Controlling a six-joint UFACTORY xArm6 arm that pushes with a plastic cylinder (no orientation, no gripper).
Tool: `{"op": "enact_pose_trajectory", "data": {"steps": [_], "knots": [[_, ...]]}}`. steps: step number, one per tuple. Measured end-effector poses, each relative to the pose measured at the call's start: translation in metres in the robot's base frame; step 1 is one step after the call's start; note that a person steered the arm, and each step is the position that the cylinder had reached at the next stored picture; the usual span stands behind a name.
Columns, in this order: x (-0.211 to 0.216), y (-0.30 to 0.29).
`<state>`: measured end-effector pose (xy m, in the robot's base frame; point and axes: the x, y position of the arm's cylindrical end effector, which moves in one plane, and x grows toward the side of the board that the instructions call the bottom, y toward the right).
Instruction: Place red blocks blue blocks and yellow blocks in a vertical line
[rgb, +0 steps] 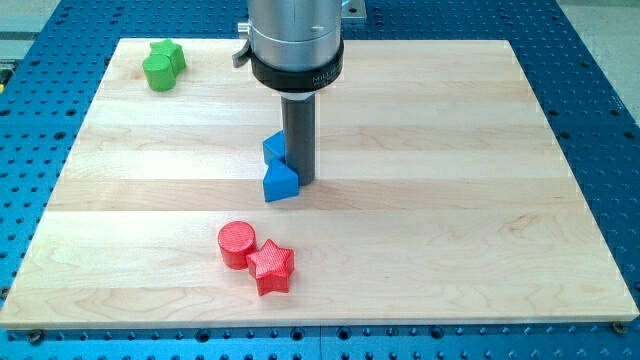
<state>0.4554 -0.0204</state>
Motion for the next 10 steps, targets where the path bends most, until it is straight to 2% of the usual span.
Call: {"op": "enact_pose_trajectory", "data": {"steps": [3, 4, 6, 7, 8, 10], "knots": [[-0.003, -0.002], [-0.022, 0.020], [-0.187, 0.096], [-0.241, 0.094], [-0.249, 0.054], [-0.184, 0.005]]}}
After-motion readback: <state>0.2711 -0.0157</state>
